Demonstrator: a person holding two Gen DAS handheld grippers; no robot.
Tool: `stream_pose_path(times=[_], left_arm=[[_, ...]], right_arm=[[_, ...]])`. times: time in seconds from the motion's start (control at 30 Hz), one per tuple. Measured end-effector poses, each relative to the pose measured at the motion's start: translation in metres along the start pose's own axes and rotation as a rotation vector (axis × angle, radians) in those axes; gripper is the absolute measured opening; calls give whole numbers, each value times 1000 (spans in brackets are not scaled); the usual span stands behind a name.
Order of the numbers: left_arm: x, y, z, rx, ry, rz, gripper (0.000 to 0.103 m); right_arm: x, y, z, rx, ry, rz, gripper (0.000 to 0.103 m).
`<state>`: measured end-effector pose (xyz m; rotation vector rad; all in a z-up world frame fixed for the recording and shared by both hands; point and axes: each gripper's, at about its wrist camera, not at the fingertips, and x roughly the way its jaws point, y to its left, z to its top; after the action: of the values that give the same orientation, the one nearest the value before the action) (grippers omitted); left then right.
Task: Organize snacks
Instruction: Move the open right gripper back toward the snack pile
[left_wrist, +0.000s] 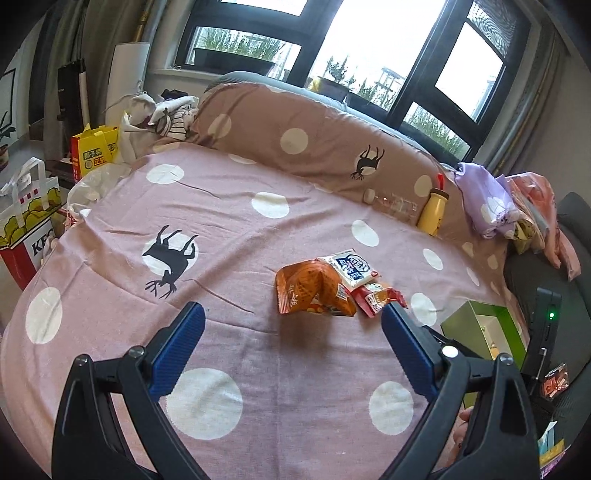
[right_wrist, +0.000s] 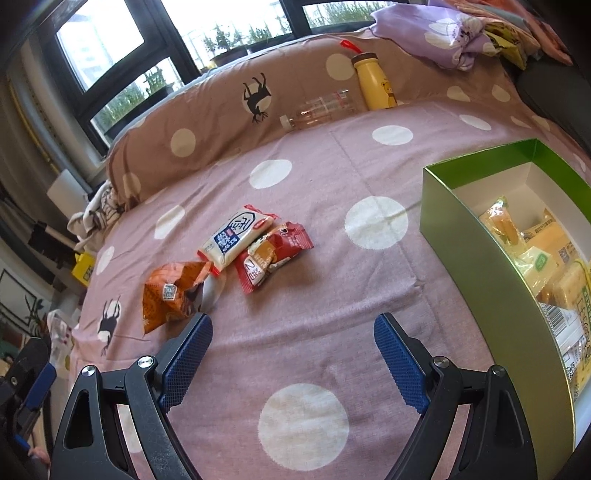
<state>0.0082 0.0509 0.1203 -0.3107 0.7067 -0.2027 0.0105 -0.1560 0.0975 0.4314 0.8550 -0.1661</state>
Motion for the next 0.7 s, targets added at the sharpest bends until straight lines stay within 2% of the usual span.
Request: stream_pose_path(times=[0.7], left_arm=[[11,-4,-5,14,43,49,96]], right_arm=[[0,-5,1,22,4,-3,90]])
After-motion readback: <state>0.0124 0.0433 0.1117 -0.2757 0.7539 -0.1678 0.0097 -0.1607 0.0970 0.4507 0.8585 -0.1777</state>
